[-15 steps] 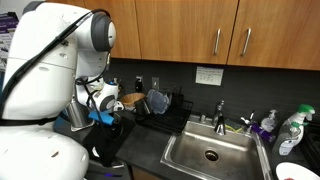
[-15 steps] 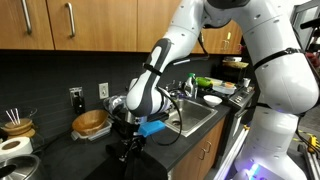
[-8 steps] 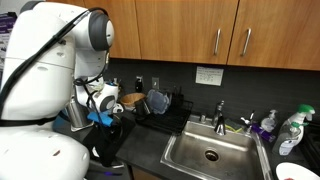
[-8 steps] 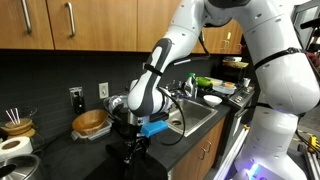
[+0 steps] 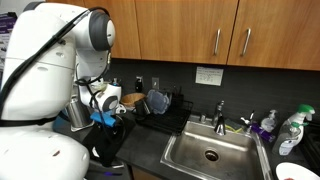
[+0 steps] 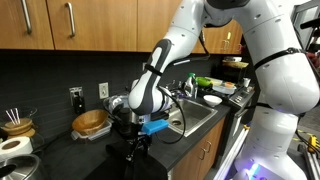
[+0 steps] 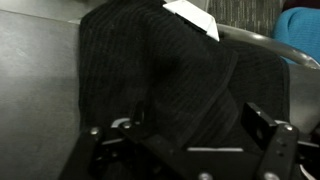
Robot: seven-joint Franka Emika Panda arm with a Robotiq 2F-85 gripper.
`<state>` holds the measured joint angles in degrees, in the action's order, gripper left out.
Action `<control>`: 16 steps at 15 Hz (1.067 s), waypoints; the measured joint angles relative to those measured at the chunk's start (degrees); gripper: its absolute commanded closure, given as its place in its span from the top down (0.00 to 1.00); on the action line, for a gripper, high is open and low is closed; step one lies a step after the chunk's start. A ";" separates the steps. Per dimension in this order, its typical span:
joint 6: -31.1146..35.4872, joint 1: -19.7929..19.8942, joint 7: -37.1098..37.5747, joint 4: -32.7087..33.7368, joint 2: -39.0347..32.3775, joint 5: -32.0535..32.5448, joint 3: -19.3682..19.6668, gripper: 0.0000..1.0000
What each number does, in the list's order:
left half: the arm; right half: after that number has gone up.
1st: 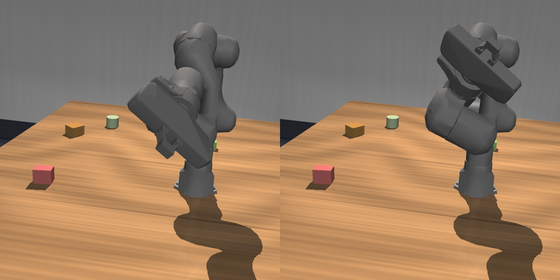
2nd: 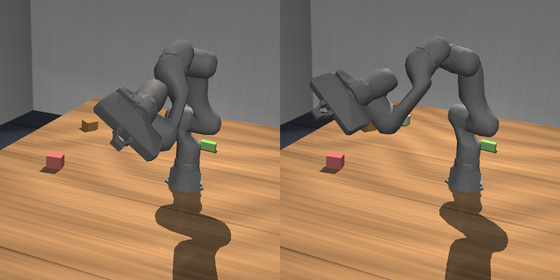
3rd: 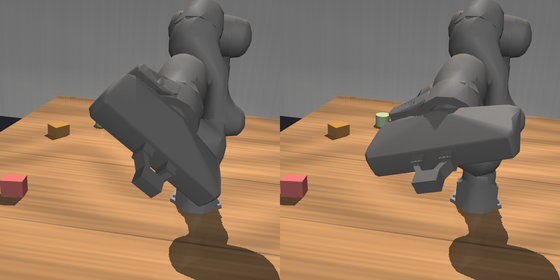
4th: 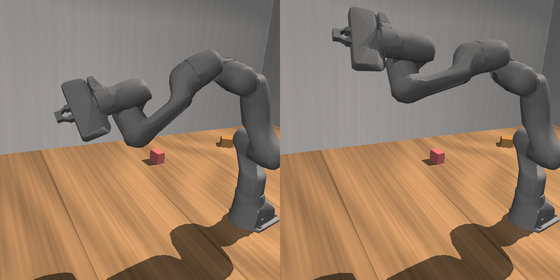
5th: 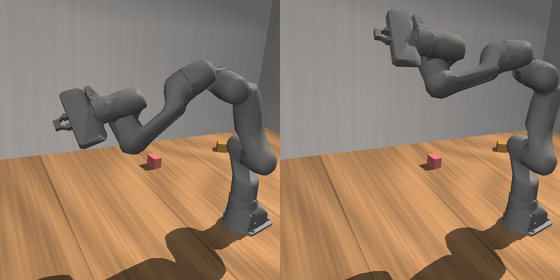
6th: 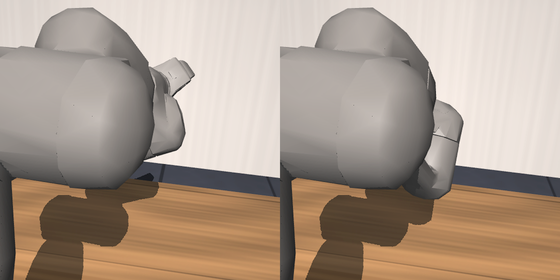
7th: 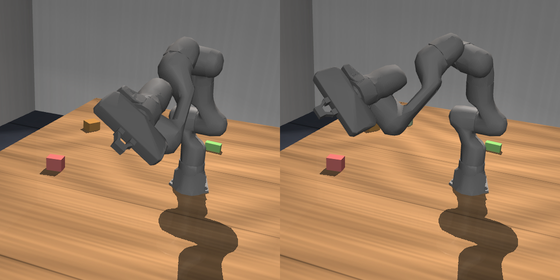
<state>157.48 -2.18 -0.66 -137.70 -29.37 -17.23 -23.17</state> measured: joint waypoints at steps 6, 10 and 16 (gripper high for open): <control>-0.24 -1.71 -0.12 2.36 -0.01 0.45 1.07 1.00; -0.54 -3.43 -0.12 4.78 -0.28 0.51 2.23 1.00; -0.88 -2.12 -0.26 6.08 -1.92 0.20 3.25 1.00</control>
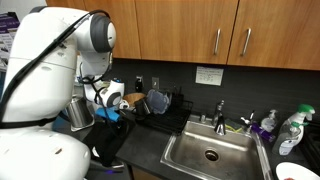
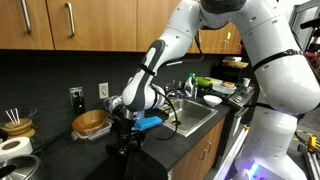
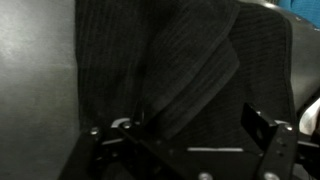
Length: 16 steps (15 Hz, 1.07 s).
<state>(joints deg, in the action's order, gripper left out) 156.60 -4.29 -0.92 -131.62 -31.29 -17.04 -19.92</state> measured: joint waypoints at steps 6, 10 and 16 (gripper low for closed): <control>-0.31 1.29 -0.67 1.20 -2.38 0.00 0.17 1.00; -0.31 1.45 -1.14 2.46 -3.32 0.01 0.50 1.00; -0.28 2.67 -3.60 4.12 -4.67 0.02 0.78 0.52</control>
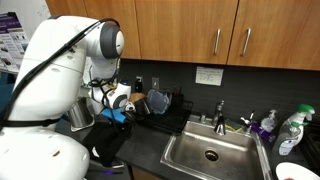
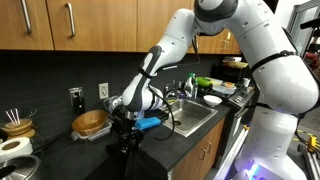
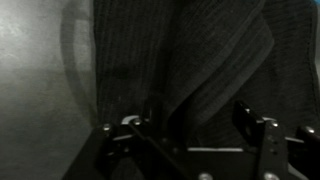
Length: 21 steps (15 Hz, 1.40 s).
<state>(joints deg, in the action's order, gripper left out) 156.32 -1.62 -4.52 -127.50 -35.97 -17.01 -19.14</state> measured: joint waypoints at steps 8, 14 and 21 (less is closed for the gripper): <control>0.67 0.01 -1.84 0.23 -0.22 0.04 -0.16 0.00; 2.73 -0.03 -2.08 -0.21 0.09 0.04 -1.14 0.01; 10.26 -0.29 -2.06 -7.66 6.15 0.03 -6.49 0.01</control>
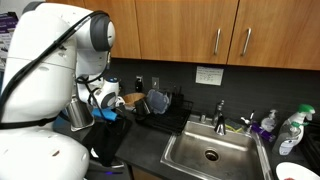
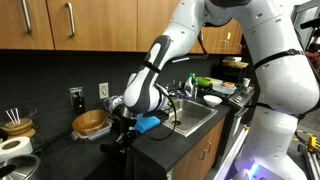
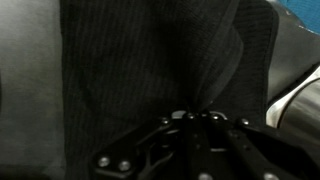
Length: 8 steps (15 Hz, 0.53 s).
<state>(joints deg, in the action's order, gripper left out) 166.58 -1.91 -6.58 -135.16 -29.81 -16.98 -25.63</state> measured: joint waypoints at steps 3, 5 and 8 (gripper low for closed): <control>2.97 0.98 0.02 -3.28 2.65 -0.06 -2.11 0.01; 4.20 2.41 0.02 -4.74 3.69 -0.06 -3.34 0.01; 5.78 5.55 0.01 -6.28 4.41 -0.10 -5.36 0.01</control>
<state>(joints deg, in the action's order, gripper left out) 172.36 3.63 -6.57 -141.44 -25.40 -17.08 -30.99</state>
